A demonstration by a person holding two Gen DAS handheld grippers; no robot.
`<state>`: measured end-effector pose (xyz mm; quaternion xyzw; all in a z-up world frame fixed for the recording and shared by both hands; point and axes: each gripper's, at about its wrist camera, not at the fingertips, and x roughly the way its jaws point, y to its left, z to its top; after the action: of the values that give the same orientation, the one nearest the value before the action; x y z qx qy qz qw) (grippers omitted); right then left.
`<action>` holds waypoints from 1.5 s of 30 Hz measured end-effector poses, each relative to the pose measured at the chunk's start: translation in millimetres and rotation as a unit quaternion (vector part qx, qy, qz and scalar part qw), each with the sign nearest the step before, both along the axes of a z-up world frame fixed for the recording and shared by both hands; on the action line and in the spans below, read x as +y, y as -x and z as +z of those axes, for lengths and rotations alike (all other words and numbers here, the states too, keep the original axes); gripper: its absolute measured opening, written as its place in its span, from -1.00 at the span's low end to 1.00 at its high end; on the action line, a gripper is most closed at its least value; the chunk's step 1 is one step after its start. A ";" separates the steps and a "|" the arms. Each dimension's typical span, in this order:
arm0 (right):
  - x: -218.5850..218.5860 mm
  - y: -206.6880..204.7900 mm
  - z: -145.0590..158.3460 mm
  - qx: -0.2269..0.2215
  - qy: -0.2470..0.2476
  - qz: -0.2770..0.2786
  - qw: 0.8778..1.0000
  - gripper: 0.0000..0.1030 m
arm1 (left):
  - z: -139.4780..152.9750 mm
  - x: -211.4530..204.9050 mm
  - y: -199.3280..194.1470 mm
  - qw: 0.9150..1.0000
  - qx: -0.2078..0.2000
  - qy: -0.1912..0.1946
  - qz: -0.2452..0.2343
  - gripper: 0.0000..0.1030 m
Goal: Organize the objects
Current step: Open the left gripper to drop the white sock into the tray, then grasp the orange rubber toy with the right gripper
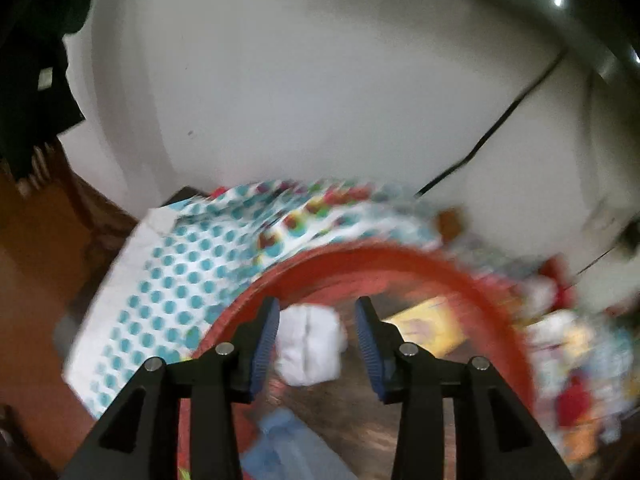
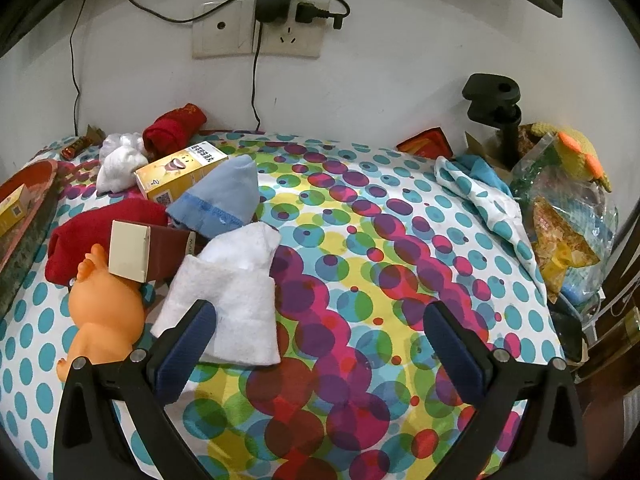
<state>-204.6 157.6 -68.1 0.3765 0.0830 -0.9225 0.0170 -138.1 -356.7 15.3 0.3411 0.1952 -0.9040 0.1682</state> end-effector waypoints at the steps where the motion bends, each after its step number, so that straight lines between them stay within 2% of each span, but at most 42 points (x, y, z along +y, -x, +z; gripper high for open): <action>1: 0.0 0.2 -0.3 -0.002 0.001 0.002 1.000 1.00 | 13.3 4.9 -17.9 0.999 0.037 -0.004 -0.002 -0.20; 2: 0.1 0.4 0.0 -0.003 0.004 0.003 1.000 1.00 | 29.2 16.1 -43.8 0.997 0.077 0.004 -0.005 -0.12; 3: 0.7 0.4 0.2 -0.003 0.006 0.004 1.000 1.00 | 37.3 26.0 -61.4 0.995 0.101 0.014 -0.009 -0.01; 4: 1.7 0.1 0.6 -0.004 0.011 0.007 1.000 1.00 | 44.5 41.0 -85.6 0.991 0.127 0.032 -0.014 0.21; 6: 1.8 -2.5 -1.2 -0.012 0.013 0.011 1.000 1.00 | 46.3 75.0 -134.4 0.983 0.162 0.078 -0.026 0.41; 9: -0.8 -25.1 5.2 -0.005 0.031 0.036 0.999 1.00 | 22.8 117.7 -184.7 0.979 0.166 0.108 -0.054 0.45; 11: -10.7 -41.7 9.9 0.002 0.028 0.052 0.998 1.00 | -0.5 140.5 -204.3 0.979 0.156 0.106 -0.081 0.45; 13: -28.1 -53.1 11.4 -0.003 0.026 0.075 0.997 1.00 | -17.8 158.2 -208.6 0.981 0.137 0.102 -0.094 0.45; 14: -36.3 -57.5 12.5 0.001 0.024 0.085 0.996 1.00 | -23.7 165.8 -205.3 0.982 0.126 0.084 -0.116 0.45; 16: -57.3 -61.7 11.0 0.000 0.024 0.110 0.994 1.00 | -27.6 174.6 -204.0 0.979 0.128 0.073 -0.141 0.45; 20: -88.5 -61.2 5.6 -0.021 0.023 0.138 0.990 0.98 | -33.8 181.2 -214.0 0.977 0.137 0.085 -0.140 0.45; 24: -105.5 -64.1 1.2 -0.033 0.046 0.151 0.987 0.98 | -43.1 174.2 -212.7 0.984 0.115 0.058 -0.127 0.45; 29: -126.4 -60.3 -3.4 -0.037 0.052 0.152 0.986 0.94 | -48.1 172.3 -211.9 0.985 0.119 0.051 -0.117 0.45; 31: -132.6 -49.7 -8.9 -0.057 0.059 0.144 0.986 0.66 | -49.5 170.9 -211.5 0.985 0.121 0.043 -0.119 0.45; 33: -131.8 -40.2 -15.2 -0.074 0.067 0.125 0.987 0.30 | -51.3 170.1 -208.1 0.986 0.112 0.041 -0.112 0.45; 37: -121.4 -34.7 -17.3 -0.080 0.096 0.117 0.985 0.06 | -53.7 168.7 -205.5 0.988 0.105 0.053 -0.103 0.45; 40: -112.3 -38.7 -15.0 -0.072 0.112 0.114 0.984 -0.01 | -55.5 168.2 -203.9 0.988 0.098 0.044 -0.106 0.45; 42: -109.5 -41.6 -12.4 -0.064 0.108 0.112 0.986 -0.12 | -57.5 167.1 -203.1 0.989 0.093 0.039 -0.107 0.45; 45: -106.7 -42.8 -11.4 -0.060 0.094 0.106 0.988 -0.12 | -59.5 164.0 -202.0 0.991 0.083 0.041 -0.098 0.45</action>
<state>-161.8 50.8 -79.5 0.4172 0.0339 -0.8948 0.1553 64.0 -192.7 -44.2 0.2756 0.1365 -0.9485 0.0759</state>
